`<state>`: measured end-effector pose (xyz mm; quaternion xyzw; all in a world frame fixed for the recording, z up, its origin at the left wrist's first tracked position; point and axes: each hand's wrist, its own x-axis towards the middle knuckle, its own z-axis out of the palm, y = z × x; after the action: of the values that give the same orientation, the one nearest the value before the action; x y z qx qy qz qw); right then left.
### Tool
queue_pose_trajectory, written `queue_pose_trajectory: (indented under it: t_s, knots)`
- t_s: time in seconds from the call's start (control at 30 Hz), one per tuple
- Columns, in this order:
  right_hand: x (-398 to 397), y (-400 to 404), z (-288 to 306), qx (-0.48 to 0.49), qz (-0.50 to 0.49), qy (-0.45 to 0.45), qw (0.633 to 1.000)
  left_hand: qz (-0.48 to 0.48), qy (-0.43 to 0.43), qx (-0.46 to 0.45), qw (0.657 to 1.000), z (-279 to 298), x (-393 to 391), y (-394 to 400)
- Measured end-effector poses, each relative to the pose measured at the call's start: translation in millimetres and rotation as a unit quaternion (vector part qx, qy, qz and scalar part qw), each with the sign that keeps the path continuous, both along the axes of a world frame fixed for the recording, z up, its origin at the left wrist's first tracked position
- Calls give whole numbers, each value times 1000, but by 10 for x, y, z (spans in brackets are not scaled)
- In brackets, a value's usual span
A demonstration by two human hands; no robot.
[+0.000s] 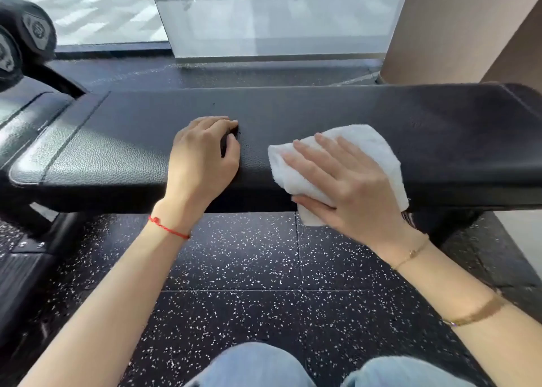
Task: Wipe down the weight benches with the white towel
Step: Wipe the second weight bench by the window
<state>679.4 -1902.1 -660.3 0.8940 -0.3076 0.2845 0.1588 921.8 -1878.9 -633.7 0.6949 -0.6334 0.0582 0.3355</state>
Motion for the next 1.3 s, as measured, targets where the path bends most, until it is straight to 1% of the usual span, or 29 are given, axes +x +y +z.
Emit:
queue_pose_trajectory:
  t_s: [0.07, 0.1, 0.17, 0.23, 0.33, 0.4, 0.53, 0.6, 0.7, 0.87, 0.93, 1.0, 1.13, 1.2, 1.3]
  knots:
    - [-132, -5, -105, -55, -1, 5, 998, -1, 7, -12, 1000, -16, -13, 33]
    - [-130, -13, -126, -64, -7, -1, 998, -5, 5, -15, 1000, -25, -12, 50]
    - [7, -6, -132, -55, -22, -18, 998, -14, -7, -17, 1000, -28, -2, 68]
    - [216, 29, -129, -51, -27, -15, 998, -13, -12, -11, 1000, -16, 4, 63]
    - [337, 41, -147, -84, -26, -13, 996, -7, -14, -4, 1000, -6, -5, 45]
    - [200, 0, -180, -119, -22, -10, 993, -6, -14, -6, 1000, -20, 2, 48]
    - [-283, -86, -318, -177, -68, -19, 982, 6, -18, -13, 1000, -42, -14, 43]
    - [-342, -129, -360, -201, -79, -34, 976, 14, -19, -17, 1000, -39, -54, 31]
    - [-180, -144, -396, -226, -84, -41, 970, 14, -23, -11, 1000, -25, -84, 9]
    - [252, -46, -466, -256, -64, -41, 964, 16, -28, -6, 999, -46, -65, 6]
    - [235, -58, -469, -269, -50, -23, 962, 13, -29, -2, 1000, -44, -50, 11]
    - [-29, -106, -477, -280, -38, -5, 959, 11, -27, 1, 1000, -45, -37, 14]
    - [-686, -193, -505, -277, -86, 21, 957, 14, -31, -3, 999, -41, -73, 13]
    - [-707, -184, -487, -277, -102, 26, 955, 16, -36, -2, 999, -33, -92, 3]
    - [-407, -150, -440, -293, -93, 51, 950, 16, -43, 6, 999, -26, -100, 7]
